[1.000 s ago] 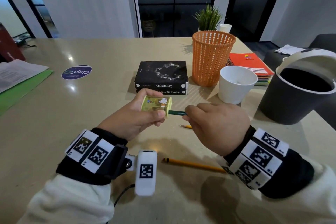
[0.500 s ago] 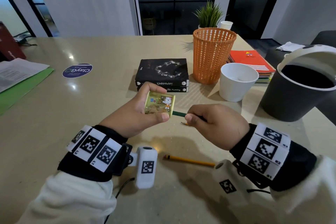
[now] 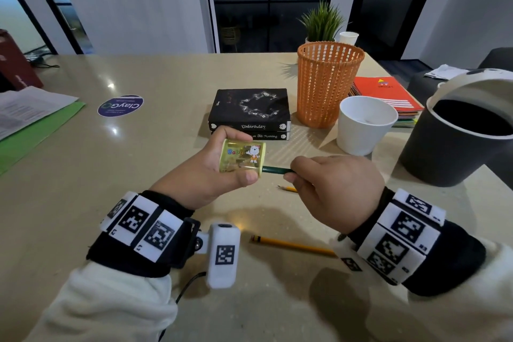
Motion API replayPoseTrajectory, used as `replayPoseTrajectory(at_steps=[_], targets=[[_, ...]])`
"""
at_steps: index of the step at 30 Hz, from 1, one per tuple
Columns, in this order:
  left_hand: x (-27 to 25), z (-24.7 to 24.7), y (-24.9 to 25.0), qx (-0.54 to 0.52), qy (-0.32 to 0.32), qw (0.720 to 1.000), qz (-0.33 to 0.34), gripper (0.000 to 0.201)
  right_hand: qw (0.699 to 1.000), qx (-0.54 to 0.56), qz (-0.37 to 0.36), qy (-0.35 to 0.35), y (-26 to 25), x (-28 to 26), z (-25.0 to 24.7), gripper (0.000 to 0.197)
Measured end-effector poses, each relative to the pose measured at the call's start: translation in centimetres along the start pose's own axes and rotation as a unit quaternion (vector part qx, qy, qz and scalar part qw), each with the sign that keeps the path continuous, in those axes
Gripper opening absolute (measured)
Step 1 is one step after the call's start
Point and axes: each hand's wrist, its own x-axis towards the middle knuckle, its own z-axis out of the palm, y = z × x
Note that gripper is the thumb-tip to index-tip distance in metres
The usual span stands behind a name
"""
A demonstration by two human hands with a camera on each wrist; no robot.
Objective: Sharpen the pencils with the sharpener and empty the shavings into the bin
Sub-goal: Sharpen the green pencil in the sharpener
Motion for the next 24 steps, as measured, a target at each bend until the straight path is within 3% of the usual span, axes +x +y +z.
replayPoseTrajectory(at_steps=[6, 12, 15, 19, 24], targets=[[-0.1, 0.0, -0.5, 0.023, -0.006, 1.0, 0.008, 0.053, 0.993, 0.09, 0.045, -0.063, 0.4, -0.1, 0.8, 0.035], [-0.2, 0.0, -0.4, 0.043, -0.011, 0.999, 0.016, 0.05, 0.964, 0.187, 0.109, -0.155, 0.5, 0.4, 0.6, 0.034], [-0.1, 0.0, -0.8, 0.03, -0.009, 0.999, 0.011, 0.051, 0.963, 0.178, 0.113, -0.168, 0.2, 0.3, 0.3, 0.028], [0.0, 0.1, -1.1, -0.012, 0.004, 1.0, -0.004, 0.054, 0.995, 0.054, 0.038, -0.076, 0.0, 0.2, 0.0, 0.034], [0.3, 0.0, -0.9, -0.001, 0.002, 1.0, -0.024, 0.059, 1.0, -0.016, -0.024, -0.01, 0.5, 0.4, -0.2, 0.034]])
